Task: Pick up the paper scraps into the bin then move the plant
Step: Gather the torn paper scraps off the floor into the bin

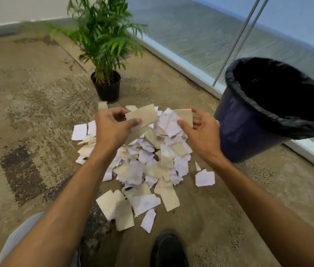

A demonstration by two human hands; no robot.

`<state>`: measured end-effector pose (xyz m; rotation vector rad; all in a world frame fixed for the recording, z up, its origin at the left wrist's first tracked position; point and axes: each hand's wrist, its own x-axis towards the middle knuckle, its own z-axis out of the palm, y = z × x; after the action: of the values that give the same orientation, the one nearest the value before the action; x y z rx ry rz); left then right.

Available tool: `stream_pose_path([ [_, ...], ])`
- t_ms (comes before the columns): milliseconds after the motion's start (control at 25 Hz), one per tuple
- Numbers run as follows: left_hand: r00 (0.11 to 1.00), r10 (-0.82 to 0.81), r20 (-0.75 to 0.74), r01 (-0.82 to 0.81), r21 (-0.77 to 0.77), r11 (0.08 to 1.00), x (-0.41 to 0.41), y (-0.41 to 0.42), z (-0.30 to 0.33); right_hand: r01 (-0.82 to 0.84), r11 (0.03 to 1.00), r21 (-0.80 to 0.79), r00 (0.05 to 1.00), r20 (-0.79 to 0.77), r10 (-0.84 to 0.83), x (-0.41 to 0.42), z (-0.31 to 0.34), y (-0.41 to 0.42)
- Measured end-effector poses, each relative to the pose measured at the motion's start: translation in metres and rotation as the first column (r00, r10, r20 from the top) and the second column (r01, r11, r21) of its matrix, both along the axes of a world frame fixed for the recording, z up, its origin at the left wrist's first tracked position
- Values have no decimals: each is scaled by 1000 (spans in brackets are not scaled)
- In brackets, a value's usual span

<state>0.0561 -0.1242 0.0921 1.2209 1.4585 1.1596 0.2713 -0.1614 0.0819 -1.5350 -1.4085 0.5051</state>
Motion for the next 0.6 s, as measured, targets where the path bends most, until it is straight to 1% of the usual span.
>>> stream_pose_path([
  [80,995,-57,86,52,57,997,33,9,32,54,992,111,997,54,-60,23,38,-2],
  [120,987,-87,136,77,82,994,53,15,51,101,980,169,989,88,-117,38,57,-3],
  [200,961,-167,220,140,131,981,99,27,85,253,929,269,938,165,-303,71,95,-5],
  [240,951,-204,234,169,161,972,123,32,100,335,893,301,888,215,-406,90,110,-6],
  [280,944,-239,225,198,191,961,147,37,113,404,857,320,834,255,-489,109,123,-8],
  [320,939,-276,205,233,210,949,172,40,123,449,833,323,797,276,-537,127,133,-10],
  [400,935,-321,151,289,201,936,218,46,134,494,823,279,773,292,-563,159,144,-12],
  [520,933,-354,64,344,127,930,271,52,129,542,822,177,752,334,-568,194,143,-12],
  [600,905,-423,-48,426,91,900,289,51,119,563,819,111,741,371,-560,204,136,-11],
])
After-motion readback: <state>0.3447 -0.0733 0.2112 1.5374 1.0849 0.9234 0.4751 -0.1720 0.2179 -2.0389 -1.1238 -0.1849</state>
